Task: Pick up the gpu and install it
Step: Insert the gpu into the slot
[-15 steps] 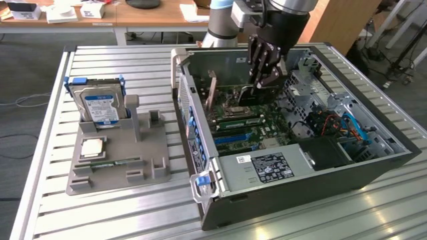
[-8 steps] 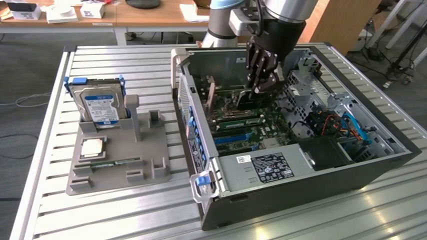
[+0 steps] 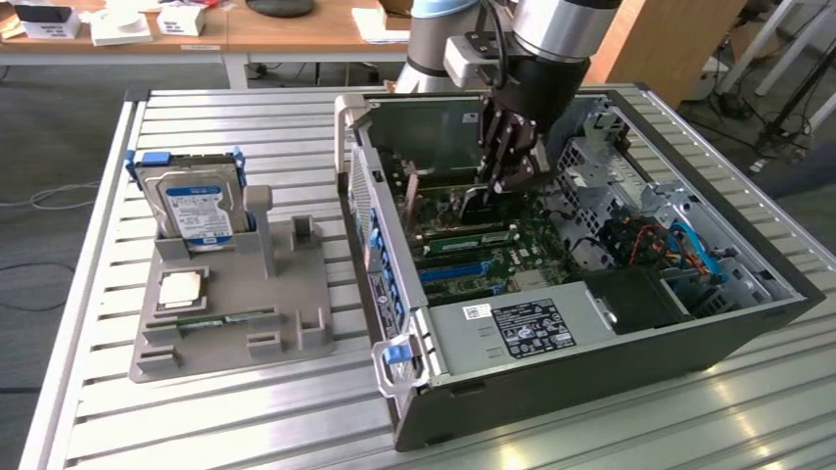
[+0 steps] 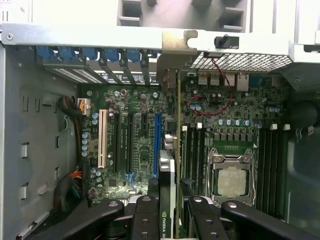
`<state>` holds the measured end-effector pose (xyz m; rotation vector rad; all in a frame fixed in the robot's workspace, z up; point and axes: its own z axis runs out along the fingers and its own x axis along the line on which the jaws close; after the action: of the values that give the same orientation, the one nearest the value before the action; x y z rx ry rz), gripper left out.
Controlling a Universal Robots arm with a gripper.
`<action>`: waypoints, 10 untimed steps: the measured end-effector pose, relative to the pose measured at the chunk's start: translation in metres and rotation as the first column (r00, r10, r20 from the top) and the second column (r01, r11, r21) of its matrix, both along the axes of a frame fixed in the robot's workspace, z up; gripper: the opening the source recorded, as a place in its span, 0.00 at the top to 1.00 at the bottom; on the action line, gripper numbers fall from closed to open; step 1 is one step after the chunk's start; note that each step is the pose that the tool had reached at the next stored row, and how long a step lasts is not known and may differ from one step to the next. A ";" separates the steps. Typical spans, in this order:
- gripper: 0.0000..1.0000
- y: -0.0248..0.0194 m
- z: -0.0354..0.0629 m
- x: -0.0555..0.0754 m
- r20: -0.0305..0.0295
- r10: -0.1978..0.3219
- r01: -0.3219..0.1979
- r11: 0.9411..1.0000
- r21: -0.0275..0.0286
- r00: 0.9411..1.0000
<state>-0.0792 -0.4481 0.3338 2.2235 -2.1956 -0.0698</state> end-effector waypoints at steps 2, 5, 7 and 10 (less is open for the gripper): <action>0.73 0.0000 0.0000 0.000 0.000 0.000 0.000 1.000 0.000 1.000; 0.73 -0.0036 -0.0003 0.000 0.000 0.000 0.000 1.000 0.000 1.000; 0.73 -0.0069 -0.0003 0.000 0.000 0.000 0.000 1.000 0.000 1.000; 0.73 -0.0081 -0.0005 0.000 0.000 0.000 0.000 1.000 0.000 1.000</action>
<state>-0.0792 -0.4562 0.3333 2.2234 -2.1957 -0.0698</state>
